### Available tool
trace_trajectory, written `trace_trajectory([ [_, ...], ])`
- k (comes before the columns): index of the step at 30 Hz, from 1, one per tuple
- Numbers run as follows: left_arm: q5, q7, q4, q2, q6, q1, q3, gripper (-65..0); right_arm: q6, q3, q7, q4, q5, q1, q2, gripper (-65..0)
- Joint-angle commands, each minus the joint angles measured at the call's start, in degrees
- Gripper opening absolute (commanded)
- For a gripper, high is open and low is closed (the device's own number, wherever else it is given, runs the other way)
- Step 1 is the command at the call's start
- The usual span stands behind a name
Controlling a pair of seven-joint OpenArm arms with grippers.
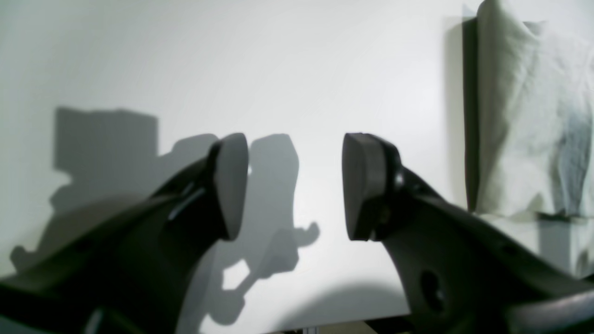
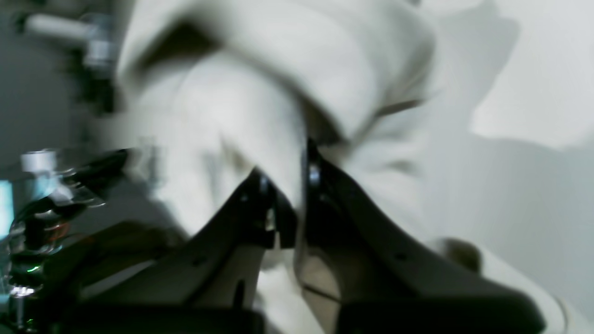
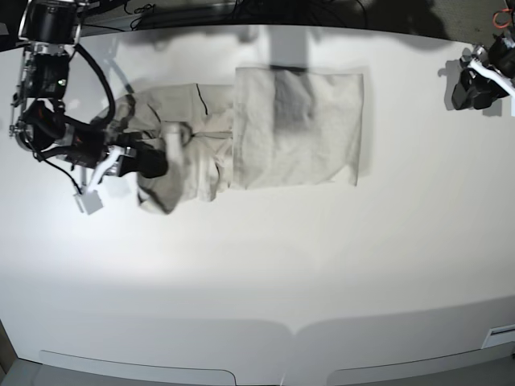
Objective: Fold the T-shirt properly
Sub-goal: 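Grasp the loose end of the shirt with the right gripper, then fold the held end over onto the shirt with the right gripper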
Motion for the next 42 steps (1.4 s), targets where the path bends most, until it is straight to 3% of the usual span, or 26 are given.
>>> trace_trajectory([
  [1,-1.03,-1.25,0.87,-0.85,-0.54,0.17,-0.33,-33.0,0.42,-0.15,0.26,2.64,2.21,0.96,-1.36,-65.0],
  [9,-1.03,-1.27,0.87,-0.85,-0.54,0.17,-0.33,-33.0,0.42,-8.11,2.19,10.56,-4.24,0.83,-19.45,-65.0],
  [14,-1.03,-1.27,0.87,-0.85,-0.54,0.17,-0.33,-33.0,0.31,-14.88,4.2,10.56,-14.69,0.81,-27.46,-65.0],
  [21,-1.03,-1.29,0.87,-0.85,-0.54,0.15,-0.33,-33.0,-4.63,-25.33,12.5,10.51,-24.72,-0.28,-27.46,-65.0],
  [24,-1.03,-1.31,0.87,-0.85,-0.54,0.15,-0.33,-33.0,-4.79,-28.39,13.05,10.49,-26.62,-1.27,-27.46,-65.0],
  [25,-1.03,-1.29,0.87,-0.87,-0.54,0.15,-0.33,-33.0,-4.79,-29.29,13.05,10.49,-26.62,-1.27,-27.46,-65.0],
  [28,-1.05,-1.31,0.87,-0.85,-0.54,0.15,-0.33,-33.0,-4.74,-32.0,13.51,10.51,-24.11,-0.96,-27.46,-45.9],
  [30,-1.05,-1.31,0.87,-0.85,-0.54,0.17,-0.33,-33.0,-4.74,-33.68,15.72,10.51,-21.49,-0.74,-27.46,-37.7],
  [35,-1.03,-1.22,0.87,-0.85,-0.54,0.17,-0.33,-33.0,-4.7,-35.5,22.62,10.49,-14.91,-0.76,-27.46,-36.4],
  [38,-1.03,-1.22,0.87,-0.85,-0.54,0.33,-0.33,-33.0,-4.46,-35.47,23.1,10.51,-11.72,-0.52,-27.46,-36.4],
  [42,-1.2,-1.03,0.87,-0.83,-0.54,0.52,-0.33,-33.0,-4.13,-34.75,23.04,10.51,-15.28,0.94,-27.46,-36.4],
])
